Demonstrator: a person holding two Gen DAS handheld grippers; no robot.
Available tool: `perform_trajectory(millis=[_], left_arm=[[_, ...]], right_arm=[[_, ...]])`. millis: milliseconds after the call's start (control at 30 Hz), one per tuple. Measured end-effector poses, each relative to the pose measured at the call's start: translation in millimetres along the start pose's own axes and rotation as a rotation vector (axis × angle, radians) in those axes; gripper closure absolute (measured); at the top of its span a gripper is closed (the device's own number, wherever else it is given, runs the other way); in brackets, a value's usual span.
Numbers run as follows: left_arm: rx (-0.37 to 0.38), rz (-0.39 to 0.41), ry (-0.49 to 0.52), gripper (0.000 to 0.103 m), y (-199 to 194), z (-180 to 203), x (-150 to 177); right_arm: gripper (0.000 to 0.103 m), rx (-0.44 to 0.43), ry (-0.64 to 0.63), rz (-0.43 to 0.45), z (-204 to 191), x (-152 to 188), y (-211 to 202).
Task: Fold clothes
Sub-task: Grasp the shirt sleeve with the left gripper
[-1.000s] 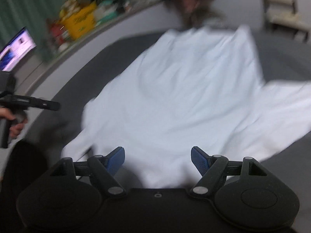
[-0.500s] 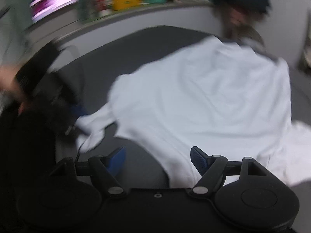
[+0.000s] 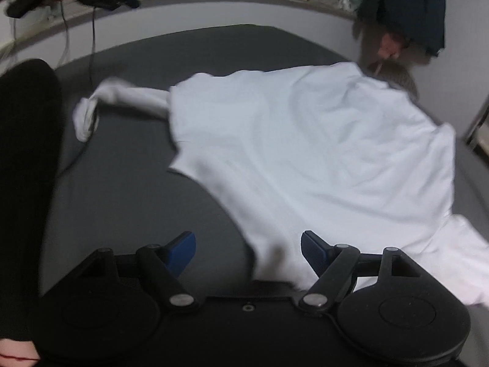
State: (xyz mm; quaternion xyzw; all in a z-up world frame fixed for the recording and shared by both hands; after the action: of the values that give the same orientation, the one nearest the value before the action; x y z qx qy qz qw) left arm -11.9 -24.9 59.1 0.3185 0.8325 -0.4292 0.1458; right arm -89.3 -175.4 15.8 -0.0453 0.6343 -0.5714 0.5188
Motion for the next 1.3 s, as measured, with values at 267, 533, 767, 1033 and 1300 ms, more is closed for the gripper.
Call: perform_trajectory(millis=[267,533,767,1033,1300], left_arm=[[0.637,-0.262,-0.308,0.084,34.0,-6.9,9.5],[0.699,-0.35,-0.125,0.027,47.5,38.7,24.5],[0.718,-0.277,-0.175,0.005,48.7,44.7,20.0],[0.623,-0.393,0.02,0.092,62.3,83.2,33.9],[0.015,0.167,-0.162,0.092,19.5,15.6,-4.5]], right_arm=[[0.026,-0.044,-0.013,0.039,-4.6,5.3,-15.8],[0.026,-0.038,0.023,0.04,0.8,5.7,-17.3],[0.026,-0.047,0.007,0.039,-1.1,5.6,-15.8],[0.026,-0.043,0.013,0.03,-0.1,5.0,-12.2],[0.021,0.083,0.052,0.011,10.0,3.5,0.5]])
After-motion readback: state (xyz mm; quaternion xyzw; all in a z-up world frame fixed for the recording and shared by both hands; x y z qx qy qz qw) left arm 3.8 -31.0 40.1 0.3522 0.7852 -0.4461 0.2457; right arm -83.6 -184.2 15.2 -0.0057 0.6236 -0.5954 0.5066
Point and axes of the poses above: each gripper's, at about its wrist camera, not at the fingertips, and y roughly the way its jaws point, z to its right, x to its underside, the point moved 1 cm from there along y, roughly the way its jaws point, and after that the axes turned 10 degrees about -y, right-handed, at the moved point
